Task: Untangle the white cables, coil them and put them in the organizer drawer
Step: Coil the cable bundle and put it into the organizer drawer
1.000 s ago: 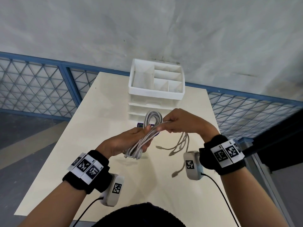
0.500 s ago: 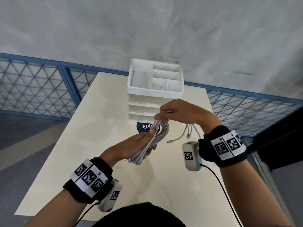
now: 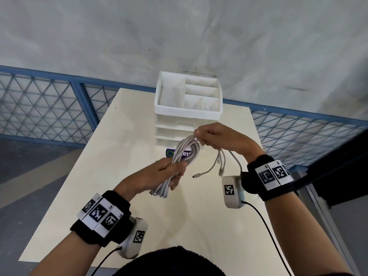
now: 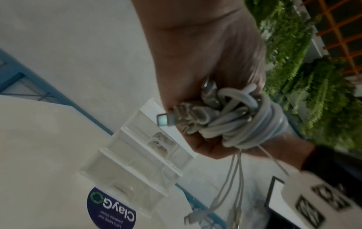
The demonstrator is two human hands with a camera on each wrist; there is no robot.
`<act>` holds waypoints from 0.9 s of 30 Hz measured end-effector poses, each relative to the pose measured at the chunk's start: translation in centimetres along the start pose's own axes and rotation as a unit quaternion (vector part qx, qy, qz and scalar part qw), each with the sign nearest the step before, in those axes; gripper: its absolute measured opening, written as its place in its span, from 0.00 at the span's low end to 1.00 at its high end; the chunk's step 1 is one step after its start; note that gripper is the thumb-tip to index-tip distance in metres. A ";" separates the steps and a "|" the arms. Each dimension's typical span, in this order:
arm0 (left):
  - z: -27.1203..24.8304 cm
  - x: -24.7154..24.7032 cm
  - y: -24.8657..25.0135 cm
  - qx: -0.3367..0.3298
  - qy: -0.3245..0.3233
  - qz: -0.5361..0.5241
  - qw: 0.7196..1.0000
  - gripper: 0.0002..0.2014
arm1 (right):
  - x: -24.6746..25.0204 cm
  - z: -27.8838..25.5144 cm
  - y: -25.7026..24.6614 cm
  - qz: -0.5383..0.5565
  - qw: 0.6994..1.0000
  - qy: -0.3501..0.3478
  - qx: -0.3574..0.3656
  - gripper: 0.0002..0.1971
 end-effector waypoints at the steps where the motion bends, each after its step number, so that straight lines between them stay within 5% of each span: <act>1: 0.1 0.4 0.0 -0.010 0.012 -0.010 1.000 0.17 | 0.0 -0.3 0.8 0.049 0.999 0.005 -0.002 0.20; 7: 0.7 0.5 -0.9 -0.027 0.055 0.008 0.998 0.19 | -4.1 0.3 2.1 0.155 0.978 0.137 -0.025 0.18; 12: 1.7 -0.3 -1.6 -0.040 0.078 0.074 0.993 0.18 | -7.1 0.8 1.0 0.061 0.953 0.284 -0.084 0.16; 21: 2.7 -0.3 -2.0 -0.084 0.124 0.071 0.986 0.14 | -6.8 0.6 -0.7 0.032 0.960 0.265 -0.086 0.24; 27: 2.6 -0.8 -1.8 -0.067 0.077 0.001 0.995 0.12 | -6.9 0.6 -0.9 0.096 0.962 0.245 -0.073 0.24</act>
Point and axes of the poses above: each hand's wrist, its own z-axis towards the middle knuckle, its own x-axis out of the back of the hand, y = z × x, the point moved 2 cm from there along z, towards the middle knuckle, and after that the axes turned 3 degrees about -z, right-handed, at the moved point
